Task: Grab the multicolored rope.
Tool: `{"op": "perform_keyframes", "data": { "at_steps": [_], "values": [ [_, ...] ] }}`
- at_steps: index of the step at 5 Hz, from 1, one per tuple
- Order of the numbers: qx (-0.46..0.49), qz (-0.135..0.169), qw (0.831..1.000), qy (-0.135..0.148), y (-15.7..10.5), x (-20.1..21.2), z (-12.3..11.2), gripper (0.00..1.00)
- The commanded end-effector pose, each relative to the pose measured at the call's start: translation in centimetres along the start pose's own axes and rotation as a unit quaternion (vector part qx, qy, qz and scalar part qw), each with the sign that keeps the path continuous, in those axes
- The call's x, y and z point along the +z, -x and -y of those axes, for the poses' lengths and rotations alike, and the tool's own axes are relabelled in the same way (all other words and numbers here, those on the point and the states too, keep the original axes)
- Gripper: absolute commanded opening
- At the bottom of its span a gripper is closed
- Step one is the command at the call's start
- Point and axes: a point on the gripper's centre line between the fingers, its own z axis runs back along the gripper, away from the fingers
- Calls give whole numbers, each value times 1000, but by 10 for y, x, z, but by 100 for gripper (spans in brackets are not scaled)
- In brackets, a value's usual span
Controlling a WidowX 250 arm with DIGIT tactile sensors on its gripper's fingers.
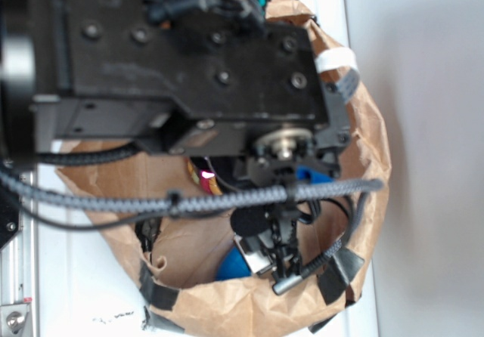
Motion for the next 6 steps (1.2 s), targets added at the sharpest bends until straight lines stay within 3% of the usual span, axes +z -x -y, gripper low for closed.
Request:
{"op": "perform_keyframes", "data": {
  "at_steps": [1,2,4,5,6],
  "values": [
    [2,30,999,14,-12,19,0,100],
    [82,74,993,52,-51,-13,9,100],
    [109,98,985,95,-82,-28,5,100],
    [62,80,987,124,-64,-8,-9,100],
    [51,80,988,124,-49,12,-25,100]
  ]
}}
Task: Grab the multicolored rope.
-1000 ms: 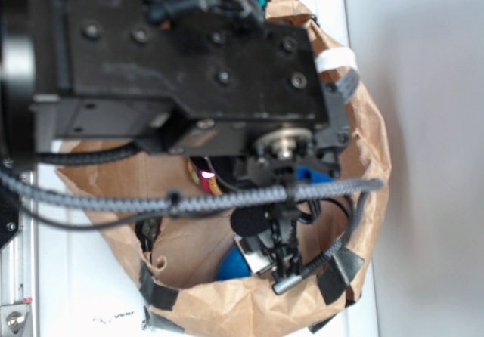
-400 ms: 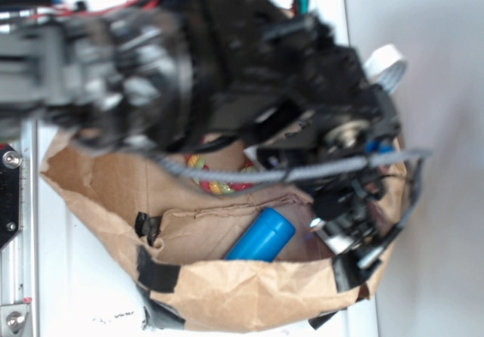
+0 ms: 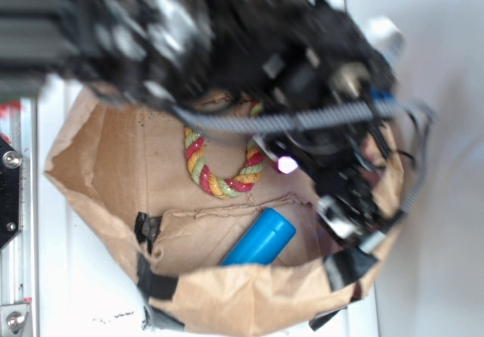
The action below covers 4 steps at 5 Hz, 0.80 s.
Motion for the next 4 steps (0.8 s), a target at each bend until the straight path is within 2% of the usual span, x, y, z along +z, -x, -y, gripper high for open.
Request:
{"op": "perform_keyframes", "data": {
  "at_steps": [1,2,3,4],
  "values": [
    [5,66,998,-25,-11,33,-20,100],
    [-3,96,994,-45,-14,14,-30,100],
    [12,115,993,-36,-16,-4,-32,100],
    [14,121,991,-46,-18,-19,-30,100]
  ]
}}
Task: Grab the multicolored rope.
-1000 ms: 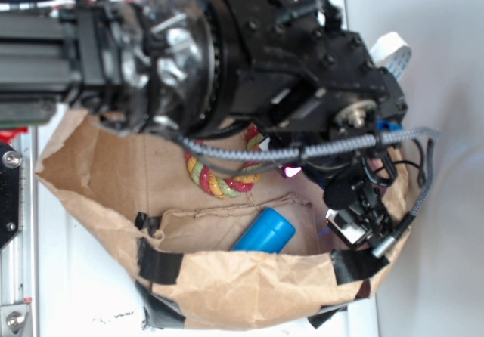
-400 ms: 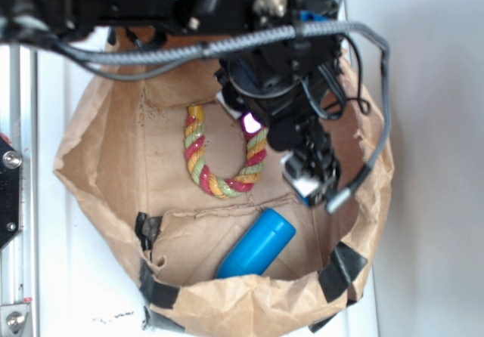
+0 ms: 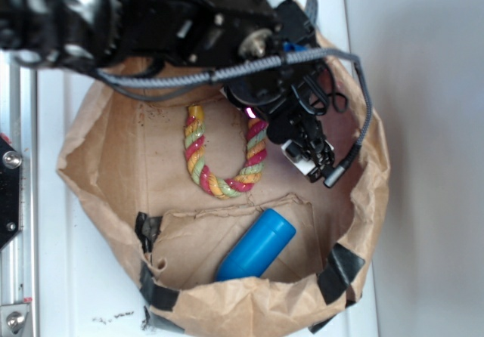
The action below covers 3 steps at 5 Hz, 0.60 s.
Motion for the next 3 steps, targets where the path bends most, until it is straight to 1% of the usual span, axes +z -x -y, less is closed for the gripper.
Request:
{"op": "perform_keyframes", "data": {
  "at_steps": [1,3],
  "values": [
    [-6,26,1000,-14,-4,-13,1,100],
    [6,30,999,-23,-6,-3,-14,100]
  ]
}}
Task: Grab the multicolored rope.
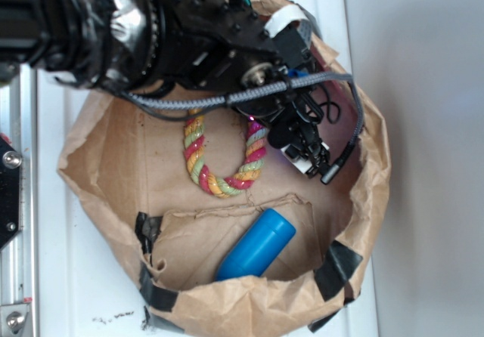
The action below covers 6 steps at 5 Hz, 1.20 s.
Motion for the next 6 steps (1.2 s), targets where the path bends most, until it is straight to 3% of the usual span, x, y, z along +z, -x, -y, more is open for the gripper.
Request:
{"op": "perform_keyframes", "data": {
  "at_steps": [1,6],
  "values": [
    [9,24,1000,-8,-10,15,-8,100],
    [18,26,999,-17,-9,13,-11,100]
  ]
}}
